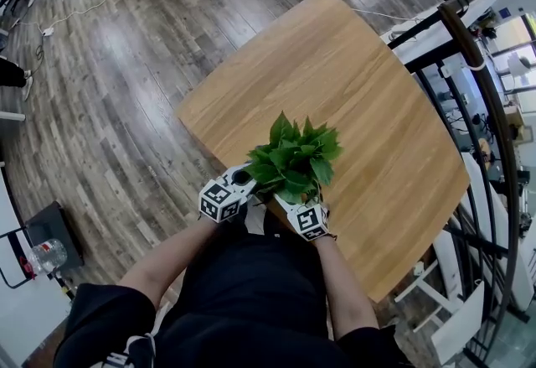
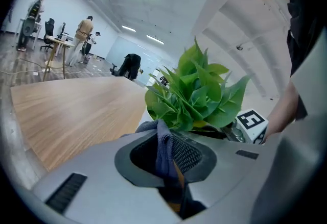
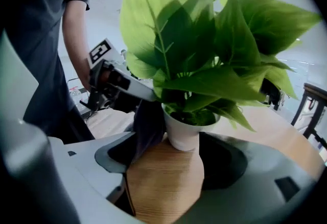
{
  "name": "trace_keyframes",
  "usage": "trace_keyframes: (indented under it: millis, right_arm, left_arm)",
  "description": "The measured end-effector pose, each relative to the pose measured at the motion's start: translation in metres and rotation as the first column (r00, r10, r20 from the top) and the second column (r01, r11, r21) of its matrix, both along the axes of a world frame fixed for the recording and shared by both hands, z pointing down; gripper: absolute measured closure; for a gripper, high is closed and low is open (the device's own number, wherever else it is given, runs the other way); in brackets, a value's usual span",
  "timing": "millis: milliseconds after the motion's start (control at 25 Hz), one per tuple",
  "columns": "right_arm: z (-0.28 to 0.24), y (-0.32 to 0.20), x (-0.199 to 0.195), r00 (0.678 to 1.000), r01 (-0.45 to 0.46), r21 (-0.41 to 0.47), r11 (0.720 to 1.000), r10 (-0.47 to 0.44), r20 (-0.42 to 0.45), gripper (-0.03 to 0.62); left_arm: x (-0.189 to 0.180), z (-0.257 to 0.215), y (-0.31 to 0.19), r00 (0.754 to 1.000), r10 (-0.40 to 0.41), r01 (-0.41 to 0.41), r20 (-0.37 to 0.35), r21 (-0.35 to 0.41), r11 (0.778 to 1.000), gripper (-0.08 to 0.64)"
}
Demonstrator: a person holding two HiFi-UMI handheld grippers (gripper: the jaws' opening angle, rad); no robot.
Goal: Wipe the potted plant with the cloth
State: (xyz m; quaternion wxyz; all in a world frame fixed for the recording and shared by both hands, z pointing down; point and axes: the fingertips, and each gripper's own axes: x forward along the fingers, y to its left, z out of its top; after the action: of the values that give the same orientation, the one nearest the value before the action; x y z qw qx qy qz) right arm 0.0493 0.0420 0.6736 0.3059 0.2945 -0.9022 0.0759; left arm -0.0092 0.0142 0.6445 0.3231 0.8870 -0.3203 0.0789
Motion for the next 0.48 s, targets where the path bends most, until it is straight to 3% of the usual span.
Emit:
trace_keyframes:
  millis: [80, 280, 480]
  right_arm:
    - [0.004, 0.007, 0.0, 1.0, -0.004, -0.013, 1.0, 0.004, -0.003, 0.219]
    - [0.004, -0.016, 0.025, 0.99, -0.139, 0.007, 0.99, 0.139, -0.004, 0.219]
    - [-0.005, -0.041, 0.013, 0.994, -0.11, 0.038, 0.993, 0.11, -0.001, 0.219]
  left_arm:
    - [-0.006, 0.001, -0.008, 1.0, -0.002, 0.002, 0.007, 0.009, 1.0, 0.494]
    - [-0.008, 0.004, -0.018, 0.999, 0.012, -0.014, 0.052, 0.036, 0.999, 0.494]
    - [-0.009, 0.005, -0.024, 0.997, 0.012, -0.013, 0.078, 0.015, 1.0, 0.494]
